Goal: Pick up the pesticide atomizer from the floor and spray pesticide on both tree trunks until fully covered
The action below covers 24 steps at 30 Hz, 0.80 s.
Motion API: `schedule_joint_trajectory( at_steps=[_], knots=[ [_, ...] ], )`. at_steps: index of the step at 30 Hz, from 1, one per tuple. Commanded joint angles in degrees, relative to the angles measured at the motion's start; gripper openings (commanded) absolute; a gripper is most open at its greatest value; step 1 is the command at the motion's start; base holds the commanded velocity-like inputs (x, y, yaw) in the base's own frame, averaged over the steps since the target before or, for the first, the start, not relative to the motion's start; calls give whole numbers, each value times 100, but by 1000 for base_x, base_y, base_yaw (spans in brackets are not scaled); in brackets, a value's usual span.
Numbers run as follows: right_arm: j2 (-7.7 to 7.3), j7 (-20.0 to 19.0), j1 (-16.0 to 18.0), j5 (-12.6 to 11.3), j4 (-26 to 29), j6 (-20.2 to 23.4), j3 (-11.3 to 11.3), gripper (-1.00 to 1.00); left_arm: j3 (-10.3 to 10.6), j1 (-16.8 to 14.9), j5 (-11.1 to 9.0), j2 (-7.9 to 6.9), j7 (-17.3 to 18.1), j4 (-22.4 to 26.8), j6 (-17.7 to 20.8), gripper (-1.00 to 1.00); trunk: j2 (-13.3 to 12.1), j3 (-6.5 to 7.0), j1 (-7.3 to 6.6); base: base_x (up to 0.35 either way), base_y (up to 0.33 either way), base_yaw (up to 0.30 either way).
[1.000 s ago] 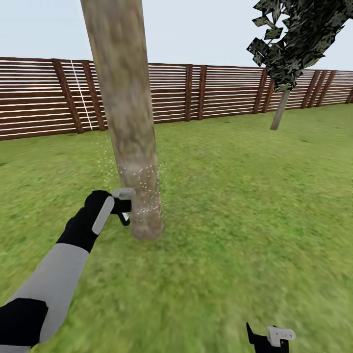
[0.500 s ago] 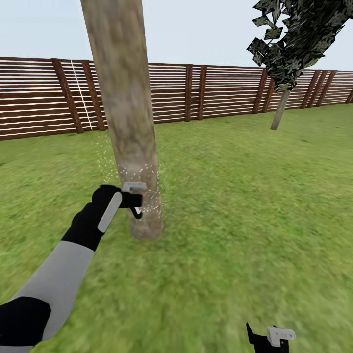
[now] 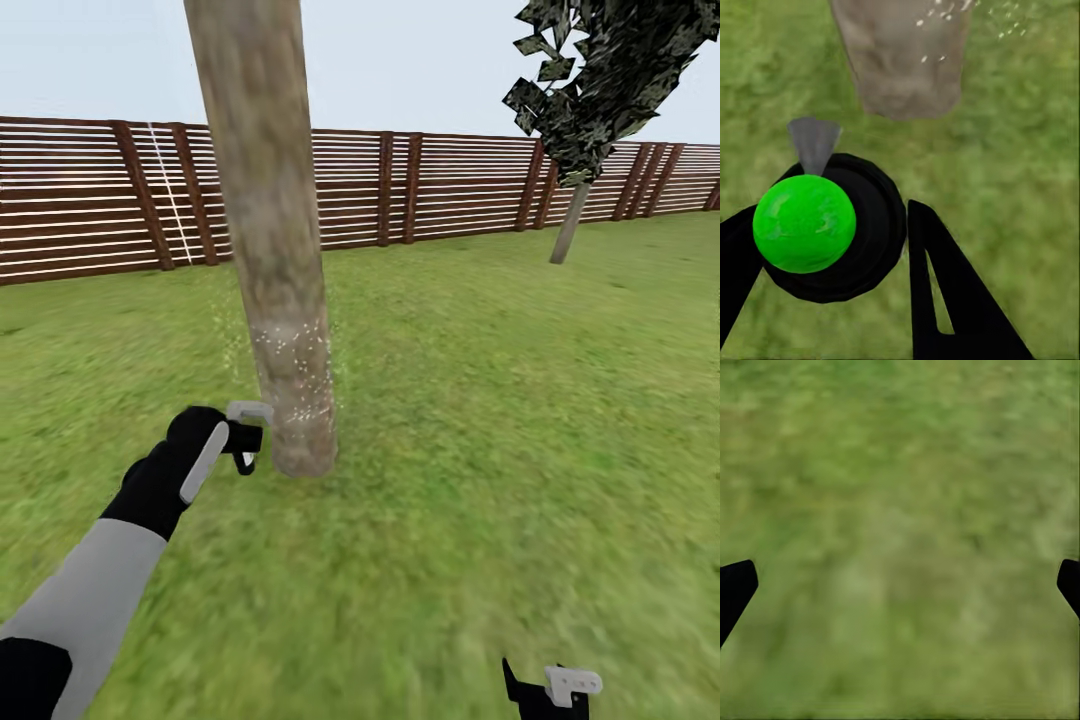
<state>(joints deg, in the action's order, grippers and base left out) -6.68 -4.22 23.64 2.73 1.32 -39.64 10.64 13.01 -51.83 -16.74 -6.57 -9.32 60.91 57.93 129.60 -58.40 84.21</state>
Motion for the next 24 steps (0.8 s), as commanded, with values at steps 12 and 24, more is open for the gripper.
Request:
schedule_joint_trajectory(
  at_steps=[12,24],
  knots=[
    [-1,0,0,0,3,0,8,100,-30,1258,59,-120,29,-62,-472,-100,0,1,-1,-323,29,0],
    [278,-2755,429,434,3820,3205,-525,100,-3,1466,3347,-1005,6149,-2478,-3889,-100,0,1,-1,-271,0,0]
  ],
)
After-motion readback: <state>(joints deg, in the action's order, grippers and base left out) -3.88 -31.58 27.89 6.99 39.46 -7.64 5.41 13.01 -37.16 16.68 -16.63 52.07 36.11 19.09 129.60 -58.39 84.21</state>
